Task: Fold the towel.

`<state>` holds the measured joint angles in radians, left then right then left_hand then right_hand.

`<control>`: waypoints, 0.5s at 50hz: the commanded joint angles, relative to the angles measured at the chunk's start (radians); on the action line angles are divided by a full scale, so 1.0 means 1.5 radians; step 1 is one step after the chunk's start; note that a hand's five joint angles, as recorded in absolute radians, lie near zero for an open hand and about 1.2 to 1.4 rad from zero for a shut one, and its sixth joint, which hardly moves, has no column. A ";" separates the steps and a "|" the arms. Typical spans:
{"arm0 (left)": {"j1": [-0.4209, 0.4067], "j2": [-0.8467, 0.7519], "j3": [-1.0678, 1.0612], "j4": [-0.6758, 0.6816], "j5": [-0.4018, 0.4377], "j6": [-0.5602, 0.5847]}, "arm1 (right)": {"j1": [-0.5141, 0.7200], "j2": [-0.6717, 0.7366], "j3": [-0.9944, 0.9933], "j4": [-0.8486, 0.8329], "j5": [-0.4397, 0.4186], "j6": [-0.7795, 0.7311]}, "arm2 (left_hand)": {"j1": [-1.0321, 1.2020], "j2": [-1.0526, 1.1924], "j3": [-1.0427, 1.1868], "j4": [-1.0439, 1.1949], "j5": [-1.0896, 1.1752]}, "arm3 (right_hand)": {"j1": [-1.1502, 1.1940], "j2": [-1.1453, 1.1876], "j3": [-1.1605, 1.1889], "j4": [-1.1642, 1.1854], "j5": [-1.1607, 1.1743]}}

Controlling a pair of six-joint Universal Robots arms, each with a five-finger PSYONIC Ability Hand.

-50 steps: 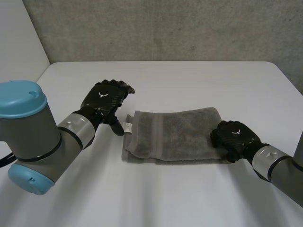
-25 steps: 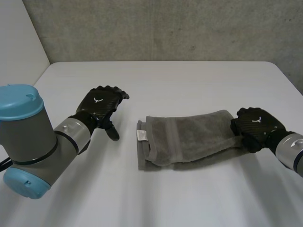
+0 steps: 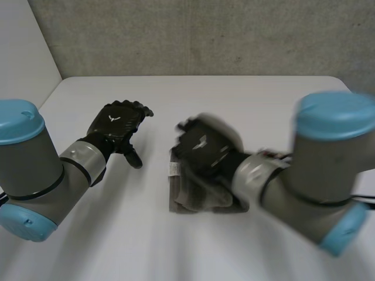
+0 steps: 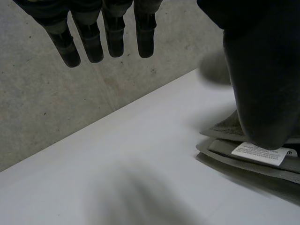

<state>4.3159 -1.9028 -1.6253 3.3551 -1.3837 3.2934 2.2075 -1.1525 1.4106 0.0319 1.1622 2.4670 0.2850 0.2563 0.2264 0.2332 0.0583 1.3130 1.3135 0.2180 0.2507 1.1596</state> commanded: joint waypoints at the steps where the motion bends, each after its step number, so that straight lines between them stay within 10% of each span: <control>1: 0.009 0.005 -0.002 0.000 0.000 -0.001 | 0.102 0.131 -0.048 0.000 0.063 -0.010 | -0.055 -0.036 -0.035 -0.039 -0.021 | 0.055 0.055 -0.029 -0.051 0.041; 4: 0.010 0.005 -0.002 0.000 0.000 -0.001 | 0.104 0.135 -0.046 0.000 0.082 -0.018 | -0.057 -0.038 -0.035 -0.039 -0.023 | -0.021 -0.022 -0.029 -0.051 -0.035; 5: 0.010 0.005 -0.002 0.001 0.001 -0.001 | 0.101 0.128 -0.044 0.000 0.086 -0.010 | -0.057 -0.038 -0.035 -0.039 -0.023 | -0.466 -0.466 -0.029 -0.051 -0.480; 7: 0.010 0.005 0.001 0.002 0.001 -0.001 | 0.100 0.116 -0.036 -0.002 0.089 0.000 | -0.057 -0.038 -0.035 -0.039 -0.023 | -0.759 -0.759 -0.029 -0.051 -0.773; 25: -0.032 -0.034 0.095 0.006 0.001 -0.117 | -0.075 -0.100 0.087 -0.014 0.090 0.330 | -0.050 -0.030 -0.035 -0.039 -0.015 | -0.759 -0.759 -0.029 -0.051 -0.773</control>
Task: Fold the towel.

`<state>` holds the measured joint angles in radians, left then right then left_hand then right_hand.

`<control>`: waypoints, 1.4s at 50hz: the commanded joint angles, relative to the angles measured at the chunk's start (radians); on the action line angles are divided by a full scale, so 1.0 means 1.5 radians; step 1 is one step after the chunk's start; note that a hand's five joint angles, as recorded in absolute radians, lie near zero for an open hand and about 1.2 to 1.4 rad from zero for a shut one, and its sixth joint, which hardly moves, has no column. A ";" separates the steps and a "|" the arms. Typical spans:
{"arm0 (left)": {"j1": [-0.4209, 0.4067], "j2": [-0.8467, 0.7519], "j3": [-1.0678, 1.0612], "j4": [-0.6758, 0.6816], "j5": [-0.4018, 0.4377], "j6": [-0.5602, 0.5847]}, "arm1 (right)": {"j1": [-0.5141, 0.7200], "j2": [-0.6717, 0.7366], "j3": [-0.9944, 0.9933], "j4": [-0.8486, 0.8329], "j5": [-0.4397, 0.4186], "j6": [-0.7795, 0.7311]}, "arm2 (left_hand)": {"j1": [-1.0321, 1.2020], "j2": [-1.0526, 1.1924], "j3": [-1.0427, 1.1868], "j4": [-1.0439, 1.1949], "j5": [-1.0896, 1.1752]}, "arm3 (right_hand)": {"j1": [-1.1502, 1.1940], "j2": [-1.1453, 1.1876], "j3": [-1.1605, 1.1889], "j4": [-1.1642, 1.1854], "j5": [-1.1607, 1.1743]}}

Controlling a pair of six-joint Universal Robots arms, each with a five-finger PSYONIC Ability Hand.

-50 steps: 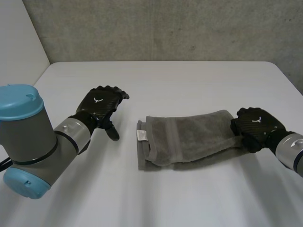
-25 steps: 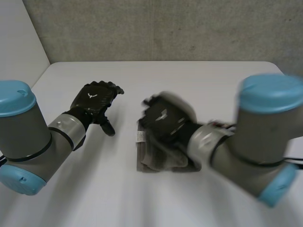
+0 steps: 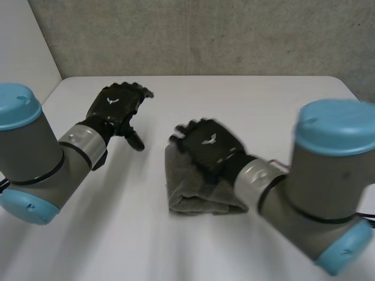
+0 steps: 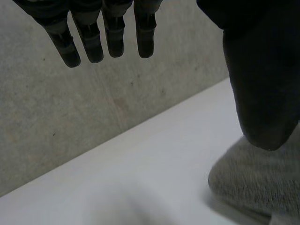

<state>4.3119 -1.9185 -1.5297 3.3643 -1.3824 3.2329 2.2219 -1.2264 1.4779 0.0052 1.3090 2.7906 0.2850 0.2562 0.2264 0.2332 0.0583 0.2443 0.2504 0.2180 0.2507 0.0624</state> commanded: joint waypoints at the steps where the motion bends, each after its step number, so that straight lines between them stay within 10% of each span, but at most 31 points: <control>1: -0.030 -0.024 0.031 0.000 0.000 -0.077 | -0.106 -0.050 0.047 0.005 -0.008 0.134 | -0.050 -0.030 -0.035 -0.039 -0.015 | -0.047 -0.051 -0.029 -0.051 -0.042; 32: -0.110 -0.205 0.006 0.000 -0.061 -0.027 | -0.171 0.226 -0.019 0.004 -0.072 0.148 | -0.042 -0.023 -0.035 -0.039 -0.007 | -0.047 -0.051 -0.029 -0.051 -0.042; 46: -0.121 -0.091 0.030 -0.002 -0.081 -0.029 | -0.185 0.075 -0.007 0.007 -0.061 0.145 | -0.053 -0.034 -0.035 -0.039 -0.019 | -0.047 -0.051 -0.029 -0.051 -0.042; 58: -0.104 0.024 0.087 -0.021 -0.093 -0.038 | -0.183 -0.058 -0.077 0.006 0.087 0.144 | -0.061 -0.042 -0.035 -0.039 -0.027 | -0.047 -0.051 -0.029 -0.051 -0.042; 70: -0.073 0.052 0.160 -0.111 -0.212 -0.053 | -0.179 -0.073 -0.093 0.006 0.149 0.145 | -0.061 -0.042 -0.035 -0.039 -0.027 | -0.047 -0.051 -0.029 -0.051 -0.042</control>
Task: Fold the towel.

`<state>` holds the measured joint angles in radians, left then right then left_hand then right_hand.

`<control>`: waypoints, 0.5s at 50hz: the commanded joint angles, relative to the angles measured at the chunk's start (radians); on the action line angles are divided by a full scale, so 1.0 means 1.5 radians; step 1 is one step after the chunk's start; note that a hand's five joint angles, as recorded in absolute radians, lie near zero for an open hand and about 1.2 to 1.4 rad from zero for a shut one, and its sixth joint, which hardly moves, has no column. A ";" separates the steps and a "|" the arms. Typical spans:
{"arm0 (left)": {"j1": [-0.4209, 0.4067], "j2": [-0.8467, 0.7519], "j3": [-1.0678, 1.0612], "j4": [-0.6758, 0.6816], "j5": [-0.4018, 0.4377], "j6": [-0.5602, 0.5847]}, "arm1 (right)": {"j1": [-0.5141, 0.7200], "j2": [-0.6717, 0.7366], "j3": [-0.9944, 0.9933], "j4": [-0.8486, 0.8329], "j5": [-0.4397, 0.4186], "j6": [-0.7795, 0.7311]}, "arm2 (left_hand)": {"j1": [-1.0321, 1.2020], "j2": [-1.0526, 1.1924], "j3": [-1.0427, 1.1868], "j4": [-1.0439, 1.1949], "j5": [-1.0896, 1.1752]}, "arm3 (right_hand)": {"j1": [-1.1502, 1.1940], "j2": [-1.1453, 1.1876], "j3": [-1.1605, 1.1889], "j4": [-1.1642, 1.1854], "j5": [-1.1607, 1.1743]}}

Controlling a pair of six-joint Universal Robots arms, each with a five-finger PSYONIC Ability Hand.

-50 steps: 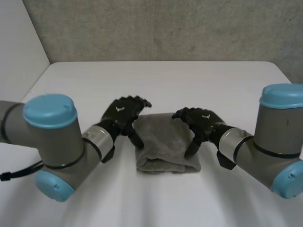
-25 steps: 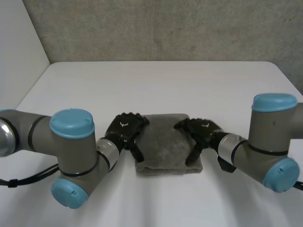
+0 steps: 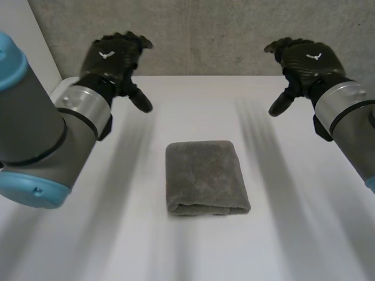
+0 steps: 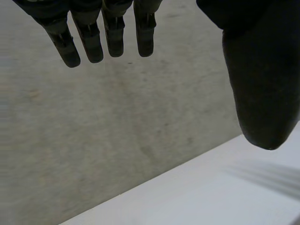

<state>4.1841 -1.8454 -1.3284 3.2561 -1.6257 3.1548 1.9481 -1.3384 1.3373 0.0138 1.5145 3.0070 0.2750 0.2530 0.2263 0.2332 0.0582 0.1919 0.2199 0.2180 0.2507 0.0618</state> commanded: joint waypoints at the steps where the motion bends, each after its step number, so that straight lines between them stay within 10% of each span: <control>1: 0.013 0.005 0.027 -0.039 -0.049 -0.001 | 0.003 0.002 -0.001 0.000 0.012 0.001 | -0.055 -0.040 -0.035 -0.039 -0.026 | -0.012 -0.030 -0.029 -0.051 -0.041; 25: 0.025 0.010 0.028 -0.060 -0.049 -0.001 | -0.008 -0.004 -0.002 0.000 0.016 0.020 | -0.053 -0.038 -0.035 -0.039 -0.025 | -0.012 -0.030 -0.029 -0.051 -0.041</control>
